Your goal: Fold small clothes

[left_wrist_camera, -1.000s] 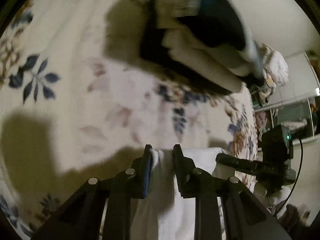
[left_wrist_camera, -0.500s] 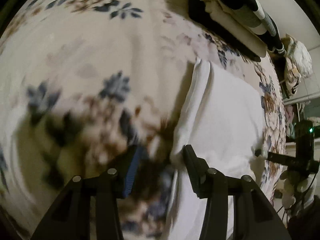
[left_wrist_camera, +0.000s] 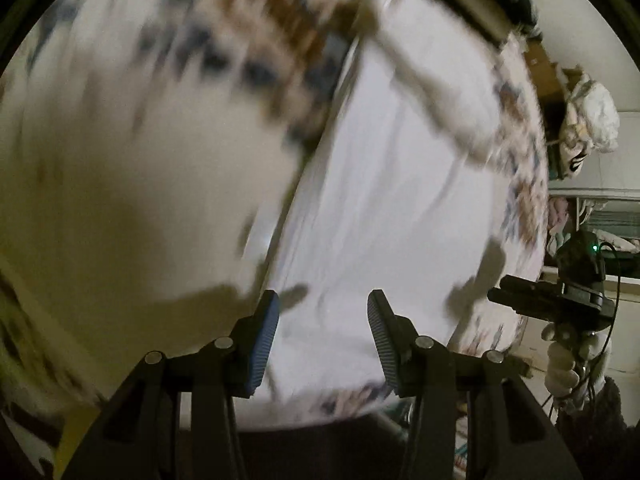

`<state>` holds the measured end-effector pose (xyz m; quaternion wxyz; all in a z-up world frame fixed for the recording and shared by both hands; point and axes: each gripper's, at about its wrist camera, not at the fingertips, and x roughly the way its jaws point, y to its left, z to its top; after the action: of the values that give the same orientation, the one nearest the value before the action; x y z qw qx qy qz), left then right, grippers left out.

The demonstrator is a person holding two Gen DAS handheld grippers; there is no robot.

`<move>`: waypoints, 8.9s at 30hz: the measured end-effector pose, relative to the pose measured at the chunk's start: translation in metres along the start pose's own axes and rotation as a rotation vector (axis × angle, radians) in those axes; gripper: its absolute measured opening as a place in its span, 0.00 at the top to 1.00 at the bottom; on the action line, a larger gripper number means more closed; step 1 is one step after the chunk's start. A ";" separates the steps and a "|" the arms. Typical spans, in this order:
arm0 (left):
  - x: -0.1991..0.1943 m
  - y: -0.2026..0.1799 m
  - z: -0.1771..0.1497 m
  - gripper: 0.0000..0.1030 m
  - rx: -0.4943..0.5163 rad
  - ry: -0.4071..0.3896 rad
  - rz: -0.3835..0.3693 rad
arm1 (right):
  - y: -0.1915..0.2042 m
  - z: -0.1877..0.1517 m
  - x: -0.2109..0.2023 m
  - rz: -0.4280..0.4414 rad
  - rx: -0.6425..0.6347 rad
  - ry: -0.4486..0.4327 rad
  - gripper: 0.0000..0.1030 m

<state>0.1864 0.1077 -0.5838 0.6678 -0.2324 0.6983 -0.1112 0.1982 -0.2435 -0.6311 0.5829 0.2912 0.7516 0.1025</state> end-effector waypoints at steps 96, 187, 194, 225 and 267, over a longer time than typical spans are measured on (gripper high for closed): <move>0.014 0.006 -0.073 0.98 -0.114 -0.157 0.181 | -0.009 -0.091 0.067 -0.096 0.124 -0.023 0.82; -0.040 -0.020 0.219 0.59 0.032 -0.232 -0.170 | 0.082 0.205 -0.062 0.027 -0.017 -0.331 0.52; -0.015 -0.010 0.137 0.61 0.050 -0.177 -0.142 | 0.060 0.123 -0.035 0.087 -0.028 -0.223 0.52; -0.017 0.014 0.204 0.49 -0.080 -0.259 -0.376 | 0.008 0.154 -0.028 0.266 0.086 -0.206 0.39; -0.128 -0.241 0.425 0.88 0.279 -0.501 -0.231 | 0.215 0.328 -0.275 0.320 -0.235 -0.458 0.89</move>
<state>0.6474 0.0250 -0.3937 0.8275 -0.2368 0.4590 -0.2204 0.6151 -0.2837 -0.3985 0.7433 0.3522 0.5281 0.2110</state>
